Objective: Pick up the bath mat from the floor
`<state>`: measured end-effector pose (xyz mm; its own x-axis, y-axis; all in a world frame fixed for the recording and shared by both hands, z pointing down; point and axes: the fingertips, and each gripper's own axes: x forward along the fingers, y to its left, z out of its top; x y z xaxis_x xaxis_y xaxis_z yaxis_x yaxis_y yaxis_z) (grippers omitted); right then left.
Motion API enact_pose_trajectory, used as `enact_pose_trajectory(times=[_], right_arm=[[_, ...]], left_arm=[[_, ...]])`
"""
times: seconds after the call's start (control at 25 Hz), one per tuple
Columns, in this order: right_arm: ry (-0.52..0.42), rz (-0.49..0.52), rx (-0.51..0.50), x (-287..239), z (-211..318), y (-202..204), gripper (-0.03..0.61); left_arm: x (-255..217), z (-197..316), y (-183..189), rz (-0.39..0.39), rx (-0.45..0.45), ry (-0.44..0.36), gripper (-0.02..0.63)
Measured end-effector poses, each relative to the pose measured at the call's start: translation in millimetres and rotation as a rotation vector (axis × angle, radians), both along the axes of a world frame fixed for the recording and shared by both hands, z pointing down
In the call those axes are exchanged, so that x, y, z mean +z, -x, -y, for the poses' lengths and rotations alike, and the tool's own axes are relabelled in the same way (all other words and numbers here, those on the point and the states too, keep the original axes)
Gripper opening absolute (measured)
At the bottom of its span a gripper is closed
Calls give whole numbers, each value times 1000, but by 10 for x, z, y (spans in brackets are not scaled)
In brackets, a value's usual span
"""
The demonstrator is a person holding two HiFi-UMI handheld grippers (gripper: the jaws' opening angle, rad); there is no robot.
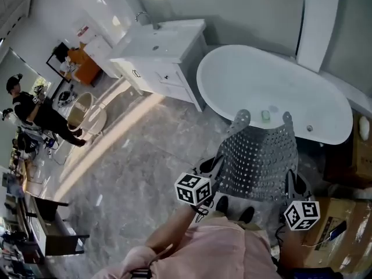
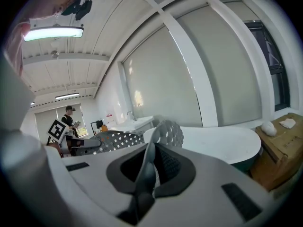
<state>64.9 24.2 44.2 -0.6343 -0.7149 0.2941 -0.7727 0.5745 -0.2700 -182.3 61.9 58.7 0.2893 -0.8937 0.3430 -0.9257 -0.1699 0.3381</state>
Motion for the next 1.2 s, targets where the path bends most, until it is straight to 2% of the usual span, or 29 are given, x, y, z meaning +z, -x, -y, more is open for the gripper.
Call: enact_pose_trajectory(times=[0.12,0.28,0.44,0.8,0.96,1.2], right_arm=[[-14,-4,26,-38,-56,135,26],[-36,-19,39,-20,182,171,26],[-47,-29,66,-114,293,120,26],[-54,-68,140,-157,305,-255,26],[-61,-76,158,-273,323,-273,26],[-61,-72,158,-337,294,-242,26]], left_arm=[[-133,-33,215,20,5,-29,37],[-234,83,437,41,-30,-72,37],[-266,158,623,52,-52,-73,37],[-333,298,629,96,-39,-95,37],[-415,277,715,127,-45,-87,37],[-388,288,702,111,-50,-84,37]])
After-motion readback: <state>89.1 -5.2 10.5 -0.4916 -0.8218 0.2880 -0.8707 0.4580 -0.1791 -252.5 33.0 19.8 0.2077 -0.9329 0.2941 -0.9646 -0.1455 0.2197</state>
